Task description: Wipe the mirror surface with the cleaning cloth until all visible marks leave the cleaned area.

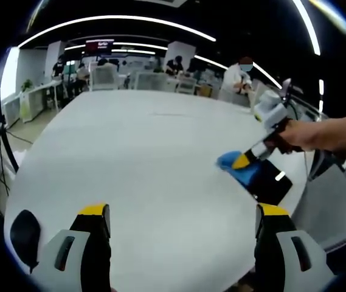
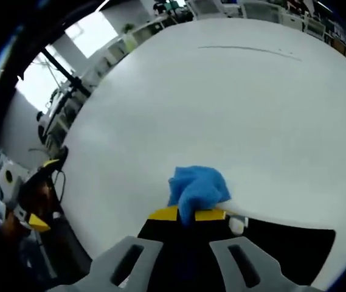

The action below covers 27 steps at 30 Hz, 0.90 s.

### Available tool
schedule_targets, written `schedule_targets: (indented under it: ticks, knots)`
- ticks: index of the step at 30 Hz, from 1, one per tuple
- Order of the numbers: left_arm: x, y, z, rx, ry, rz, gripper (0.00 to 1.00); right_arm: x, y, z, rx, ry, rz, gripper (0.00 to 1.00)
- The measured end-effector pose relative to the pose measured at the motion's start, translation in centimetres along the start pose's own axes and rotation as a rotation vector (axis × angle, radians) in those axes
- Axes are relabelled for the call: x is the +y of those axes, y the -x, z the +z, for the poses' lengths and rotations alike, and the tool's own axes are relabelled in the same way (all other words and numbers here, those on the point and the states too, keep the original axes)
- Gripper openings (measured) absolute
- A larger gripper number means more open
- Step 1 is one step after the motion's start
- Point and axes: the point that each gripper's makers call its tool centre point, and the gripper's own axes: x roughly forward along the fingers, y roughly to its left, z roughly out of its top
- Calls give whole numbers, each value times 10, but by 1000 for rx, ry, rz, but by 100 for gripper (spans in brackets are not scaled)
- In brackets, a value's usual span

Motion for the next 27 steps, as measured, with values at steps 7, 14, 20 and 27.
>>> schedule_targets:
  ticks: [7, 14, 20, 27]
  knots:
    - [-4, 0, 2, 2, -10, -5, 99, -1, -1, 0, 1, -38, 16, 0]
    - [-6, 2, 3, -1, -20, -5, 99, 1, 4, -11, -19, -27, 7, 0]
    - [-7, 6, 0, 1, -23, -2, 99, 5, 10, -24, -16, -34, 21, 0]
    - [-13, 6, 0, -2, -28, -7, 99, 14, 14, -39, -10, -32, 31, 0]
